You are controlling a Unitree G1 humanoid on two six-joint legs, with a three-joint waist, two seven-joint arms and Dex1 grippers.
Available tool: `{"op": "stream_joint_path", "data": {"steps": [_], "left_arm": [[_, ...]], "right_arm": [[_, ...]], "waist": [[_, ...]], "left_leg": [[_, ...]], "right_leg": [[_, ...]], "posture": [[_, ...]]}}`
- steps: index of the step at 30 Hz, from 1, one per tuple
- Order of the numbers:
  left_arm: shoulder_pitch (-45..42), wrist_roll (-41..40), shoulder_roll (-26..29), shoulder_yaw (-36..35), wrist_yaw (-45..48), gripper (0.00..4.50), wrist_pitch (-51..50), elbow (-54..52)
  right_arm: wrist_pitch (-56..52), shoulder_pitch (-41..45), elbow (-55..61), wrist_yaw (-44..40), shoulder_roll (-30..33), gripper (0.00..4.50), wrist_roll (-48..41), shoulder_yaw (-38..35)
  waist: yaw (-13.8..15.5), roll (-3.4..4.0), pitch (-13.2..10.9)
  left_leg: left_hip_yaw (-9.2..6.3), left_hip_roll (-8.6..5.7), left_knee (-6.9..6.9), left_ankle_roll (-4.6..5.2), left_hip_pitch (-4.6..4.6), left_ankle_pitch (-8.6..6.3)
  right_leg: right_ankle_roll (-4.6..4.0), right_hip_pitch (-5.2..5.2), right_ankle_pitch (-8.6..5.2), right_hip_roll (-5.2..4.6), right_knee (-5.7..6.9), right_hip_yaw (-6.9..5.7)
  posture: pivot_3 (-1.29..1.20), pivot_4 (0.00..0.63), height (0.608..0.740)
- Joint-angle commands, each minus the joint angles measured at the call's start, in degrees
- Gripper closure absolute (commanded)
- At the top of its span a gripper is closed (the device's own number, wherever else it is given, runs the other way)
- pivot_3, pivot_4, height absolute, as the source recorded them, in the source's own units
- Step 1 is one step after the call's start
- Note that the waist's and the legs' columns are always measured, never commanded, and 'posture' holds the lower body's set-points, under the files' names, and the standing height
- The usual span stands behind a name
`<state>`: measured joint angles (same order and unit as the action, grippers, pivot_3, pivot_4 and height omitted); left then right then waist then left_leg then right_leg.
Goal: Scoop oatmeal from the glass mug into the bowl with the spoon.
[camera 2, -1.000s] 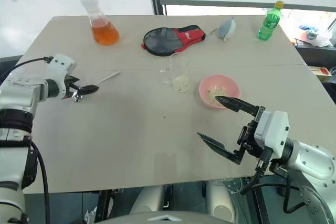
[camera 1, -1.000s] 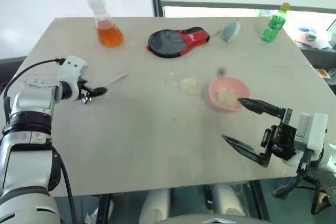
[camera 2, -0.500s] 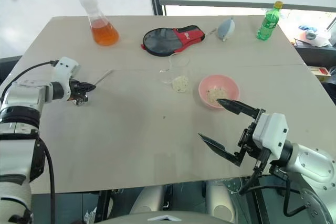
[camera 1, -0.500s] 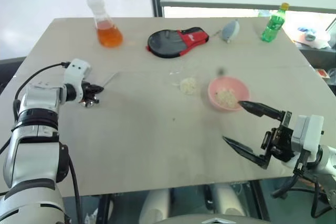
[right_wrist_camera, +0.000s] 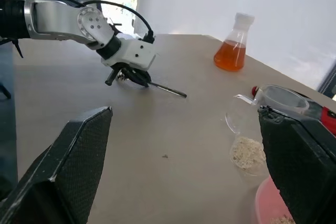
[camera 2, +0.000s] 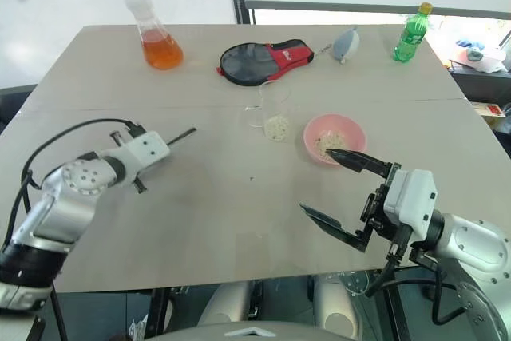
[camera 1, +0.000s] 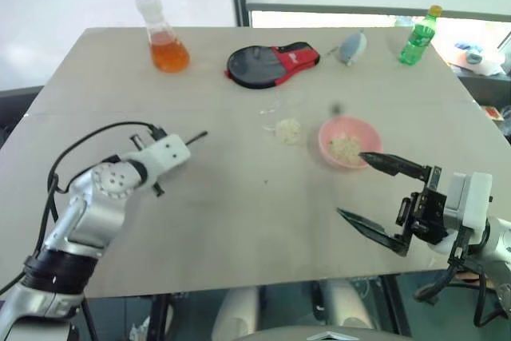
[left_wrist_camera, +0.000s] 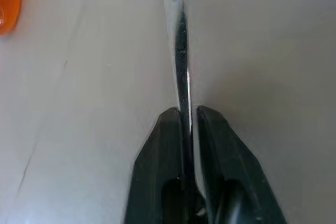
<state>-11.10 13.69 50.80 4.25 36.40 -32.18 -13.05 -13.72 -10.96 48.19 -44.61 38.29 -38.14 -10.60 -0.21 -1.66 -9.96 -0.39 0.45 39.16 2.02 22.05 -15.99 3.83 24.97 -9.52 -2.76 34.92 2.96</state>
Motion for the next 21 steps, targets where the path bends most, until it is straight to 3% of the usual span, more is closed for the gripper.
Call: {"op": "stream_joint_path", "data": {"steps": [1,2,4,8,12,17,19,21], "left_arm": [[0.0,-6.6,-4.2,-2.7,3.4,2.28,-7.3,-5.6],[-1.2,-8.3,-4.6,-4.2,4.4,1.87,-8.3,-5.1],[-5.2,-15.5,-5.8,-8.8,8.4,1.87,-14.5,-3.3],[-12.2,-22.2,-1.5,-12.3,15.3,1.87,-18.6,8.8],[-16.5,-21.3,2.3,-9.7,17.0,1.87,-14.5,22.0],[-19.6,-21.6,4.2,-4.2,23.4,1.87,-14.0,31.2],[-21.4,-22.7,2.9,-3.5,25.0,2.42,-15.2,35.6],[-23.0,-23.0,1.7,-3.4,25.6,3.25,-15.0,39.5]], "right_arm": [[-0.1,0.4,0.5,-0.5,0.7,0.0,-1.2,-0.7],[-0.1,0.3,0.5,-0.5,0.7,0.0,-1.4,-0.8],[-0.2,0.2,0.6,-0.6,0.8,0.0,-1.5,-0.7],[-0.4,0.2,0.7,-0.3,1.0,0.0,-1.5,-0.7],[-0.3,-0.4,1.3,0.3,0.7,0.0,-0.9,-0.6],[-0.4,-1.6,2.4,1.4,0.4,0.0,-0.4,-0.7],[-0.5,-1.9,2.7,1.7,0.5,0.0,-0.4,-0.9],[-0.6,-2.2,3.1,2.1,0.7,0.0,-0.4,-1.0]], "waist": [[0.1,0.05,0.0],[0.1,0.04,0.0],[0.2,0.04,0.0],[-0.4,0.0,0.0],[-0.9,0.04,0.0],[-0.2,-0.02,0.0],[-0.2,-0.02,0.0],[-0.2,0.0,0.0]], "left_leg": [[0.0,0.0,0.0,0.0,-0.06,0.0],[-0.01,-0.01,0.0,0.0,-0.09,0.0],[-0.05,-0.05,0.0,0.0,-0.11,0.0],[-0.11,-0.09,0.04,0.01,-0.11,0.0],[-0.03,-0.08,-0.03,0.01,-0.14,0.0],[-0.06,-0.12,0.0,0.01,-0.08,0.0],[-0.05,-0.12,0.02,0.01,-0.09,0.0],[-0.03,-0.13,0.02,0.01,-0.14,0.0]], "right_leg": [[0.0,-0.05,0.0,-0.01,0.0,0.0],[0.0,-0.09,0.0,0.0,0.0,-0.02],[0.01,-0.11,-0.01,0.03,0.0,-0.05],[0.0,-0.12,-0.01,0.12,0.03,-0.13],[0.0,-0.09,-0.01,0.17,0.01,-0.04],[0.0,-0.1,0.0,0.12,-0.02,-0.06],[0.0,-0.13,0.0,0.11,-0.02,-0.06],[0.0,-0.15,-0.01,0.11,-0.01,-0.05]], "posture": [[0.0,0.15,0.74],[0.0,0.15,0.74],[0.0,0.15,0.74],[0.0,0.15,0.74],[0.0,0.15,0.74],[0.0,0.15,0.74],[0.0,0.15,0.74],[0.0,0.15,0.74]]}}
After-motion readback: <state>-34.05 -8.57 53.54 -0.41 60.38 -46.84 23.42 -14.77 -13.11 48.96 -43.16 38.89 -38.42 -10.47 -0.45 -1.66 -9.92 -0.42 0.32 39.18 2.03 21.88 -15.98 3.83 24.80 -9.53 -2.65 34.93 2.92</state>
